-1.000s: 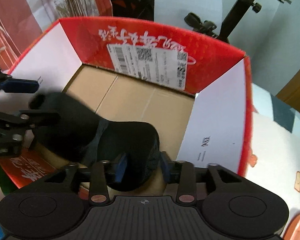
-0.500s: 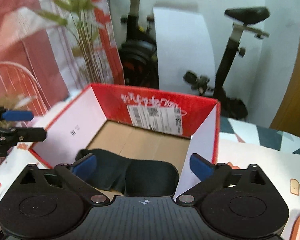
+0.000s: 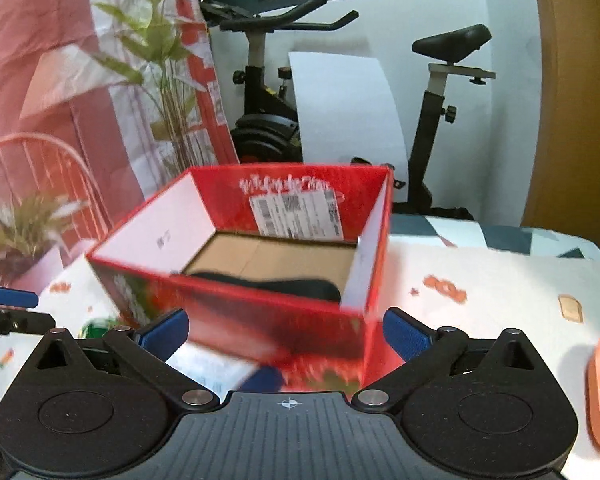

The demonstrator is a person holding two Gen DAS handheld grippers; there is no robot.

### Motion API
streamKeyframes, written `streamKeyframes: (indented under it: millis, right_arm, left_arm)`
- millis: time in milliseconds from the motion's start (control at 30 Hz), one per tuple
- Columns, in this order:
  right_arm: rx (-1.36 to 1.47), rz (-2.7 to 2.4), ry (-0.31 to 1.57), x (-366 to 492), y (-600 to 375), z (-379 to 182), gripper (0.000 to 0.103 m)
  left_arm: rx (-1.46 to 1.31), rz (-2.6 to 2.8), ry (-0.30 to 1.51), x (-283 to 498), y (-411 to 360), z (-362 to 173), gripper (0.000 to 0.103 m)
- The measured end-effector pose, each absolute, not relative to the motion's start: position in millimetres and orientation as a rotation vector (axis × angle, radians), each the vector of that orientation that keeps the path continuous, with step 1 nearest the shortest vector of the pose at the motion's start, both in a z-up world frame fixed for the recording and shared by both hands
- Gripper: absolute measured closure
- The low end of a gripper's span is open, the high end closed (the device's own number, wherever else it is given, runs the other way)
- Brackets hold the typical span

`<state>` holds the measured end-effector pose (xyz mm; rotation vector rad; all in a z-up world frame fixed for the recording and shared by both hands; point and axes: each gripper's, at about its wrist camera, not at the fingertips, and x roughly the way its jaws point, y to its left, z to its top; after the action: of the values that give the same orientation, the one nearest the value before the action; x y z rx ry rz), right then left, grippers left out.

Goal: Organize soft objects
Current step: 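Move both grippers to the blue-and-white bag beside the box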

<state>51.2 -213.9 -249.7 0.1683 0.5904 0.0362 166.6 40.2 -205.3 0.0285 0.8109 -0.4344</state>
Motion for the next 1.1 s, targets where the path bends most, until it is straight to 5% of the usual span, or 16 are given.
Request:
streamKeyframes:
  millis: [367, 733, 900, 1100]
  right_arm:
    - [0.210, 0.052, 0.655, 2, -207, -280, 0.000]
    - [0.241, 0.086, 0.617, 12, -210, -267, 0.002]
    - [0.244, 0.120, 0.623, 42, -205, -267, 0.014]
    - [0.279, 0.136, 0.713, 69, -199, -295, 0.030]
  left_arm:
    - [-0.058, -0.386, 0.931, 132, 56, -238, 0.006]
    - [-0.104, -0.390, 0.848, 138, 52, -213, 0.015]
    - [-0.112, -0.430, 0.814, 161, 39, -197, 0.032]
    - [-0.082, -0.493, 0.852, 191, 5, -208, 0.039]
